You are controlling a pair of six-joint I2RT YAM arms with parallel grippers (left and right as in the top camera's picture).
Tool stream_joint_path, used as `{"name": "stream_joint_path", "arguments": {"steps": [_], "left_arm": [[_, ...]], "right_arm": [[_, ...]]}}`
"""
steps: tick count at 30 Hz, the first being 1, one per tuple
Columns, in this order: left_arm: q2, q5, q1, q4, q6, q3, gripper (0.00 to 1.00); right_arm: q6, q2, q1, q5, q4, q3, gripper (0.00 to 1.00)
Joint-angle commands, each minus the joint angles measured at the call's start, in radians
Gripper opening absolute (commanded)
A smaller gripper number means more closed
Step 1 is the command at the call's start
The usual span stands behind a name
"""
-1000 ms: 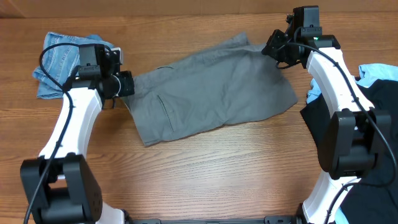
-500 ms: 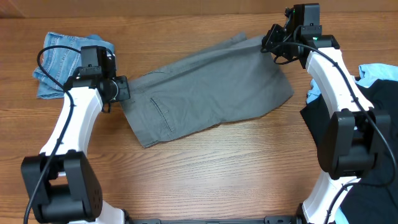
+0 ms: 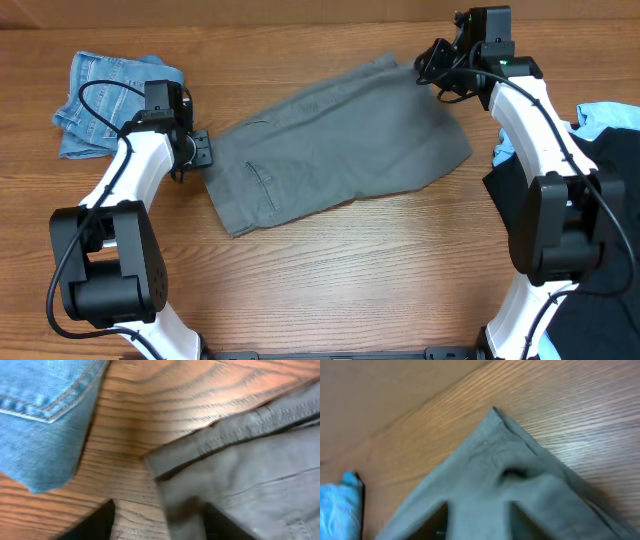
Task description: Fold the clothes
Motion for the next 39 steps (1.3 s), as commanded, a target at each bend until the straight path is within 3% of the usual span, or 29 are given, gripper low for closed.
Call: {"name": "stream_joint_path", "arguments": {"steps": [1, 3, 6, 12, 17, 22, 28, 32, 34, 36, 38, 39], "left_arm": [[0.006, -0.034, 0.005, -0.008, -0.009, 0.032, 0.73], [-0.001, -0.066, 0.005, -0.042, 0.01, 0.064, 0.74], [-0.02, -0.063, 0.005, -0.126, 0.036, 0.143, 0.65], [-0.05, 0.254, -0.017, -0.244, 0.164, 0.249, 0.42], [-0.022, 0.266, -0.059, -0.231, 0.261, 0.185, 0.31], [0.031, 0.266, -0.073, -0.164, 0.281, 0.076, 0.25], [0.1, 0.212, -0.072, -0.151, 0.28, 0.044, 0.22], [0.127, 0.169, -0.072, -0.146, 0.264, 0.044, 0.2], [0.13, 0.15, -0.072, -0.143, 0.251, 0.044, 0.2], [0.13, 0.133, -0.072, -0.139, 0.25, 0.044, 0.2], [0.13, 0.086, -0.072, -0.139, 0.235, 0.044, 0.2], [0.13, 0.054, -0.072, -0.142, 0.222, 0.044, 0.19]], "right_arm": [[-0.006, 0.011, -0.006, 0.002, 0.001, 0.021, 0.6], [-0.014, 0.006, -0.017, -0.01, -0.029, 0.022, 0.63], [-0.039, -0.012, -0.037, -0.009, -0.076, 0.022, 0.63], [-0.034, -0.046, -0.092, -0.009, -0.338, 0.027, 0.56], [-0.035, -0.016, -0.099, 0.06, -0.573, -0.014, 0.56], [-0.06, 0.002, -0.098, 0.104, -0.506, -0.124, 0.57], [-0.056, 0.024, -0.113, 0.134, -0.42, -0.245, 0.67], [-0.076, 0.031, -0.113, 0.028, -0.262, -0.343, 0.69], [-0.123, 0.031, -0.111, -0.097, -0.142, -0.399, 0.64], [-0.108, 0.031, -0.111, -0.147, -0.079, -0.432, 0.47], [-0.102, 0.031, -0.111, -0.151, -0.084, -0.436, 0.21], [-0.102, 0.029, -0.111, -0.149, -0.097, -0.435, 0.17]]}}
